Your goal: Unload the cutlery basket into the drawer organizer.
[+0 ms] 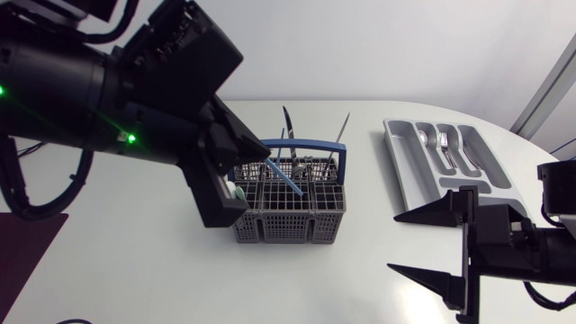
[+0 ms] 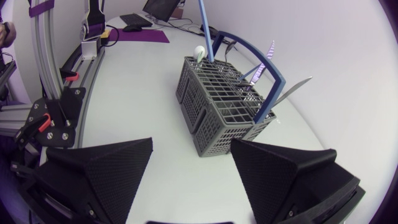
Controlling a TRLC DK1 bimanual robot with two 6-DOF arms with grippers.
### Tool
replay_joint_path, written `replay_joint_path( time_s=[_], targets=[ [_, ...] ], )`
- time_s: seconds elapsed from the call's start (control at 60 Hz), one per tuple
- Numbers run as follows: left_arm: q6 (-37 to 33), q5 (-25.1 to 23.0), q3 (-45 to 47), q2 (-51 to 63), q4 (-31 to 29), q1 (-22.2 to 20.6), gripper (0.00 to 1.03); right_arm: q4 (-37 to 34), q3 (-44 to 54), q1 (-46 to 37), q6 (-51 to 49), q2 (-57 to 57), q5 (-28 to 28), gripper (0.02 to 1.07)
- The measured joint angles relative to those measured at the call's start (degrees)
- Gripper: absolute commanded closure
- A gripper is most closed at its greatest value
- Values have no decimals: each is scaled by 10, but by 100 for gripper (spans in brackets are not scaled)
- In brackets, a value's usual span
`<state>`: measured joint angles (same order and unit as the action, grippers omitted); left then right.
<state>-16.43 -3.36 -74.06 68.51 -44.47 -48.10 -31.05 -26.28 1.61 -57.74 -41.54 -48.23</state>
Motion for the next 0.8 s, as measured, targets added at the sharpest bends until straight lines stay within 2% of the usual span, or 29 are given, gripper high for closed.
replay_joint_path(
  time_s=[0.133,0.333,0.483,0.55,0.733,0.8],
  targets=[
    [2,-49,-2,46,13,-5,92,5,0,31,43,6,0,17],
    [1,-119,-2,100,43,-5,92,61,-1,86,122,6,17,18],
    [1,-161,-3,135,45,-8,92,88,-10,121,165,-23,27,32],
    [1,-175,-9,150,45,-12,92,99,-16,135,182,-40,31,42],
    [1,-189,-30,161,45,-21,92,103,-31,166,205,-59,36,49],
    [1,-190,-38,161,46,-23,92,105,-37,177,214,-67,40,59]
  ],
)
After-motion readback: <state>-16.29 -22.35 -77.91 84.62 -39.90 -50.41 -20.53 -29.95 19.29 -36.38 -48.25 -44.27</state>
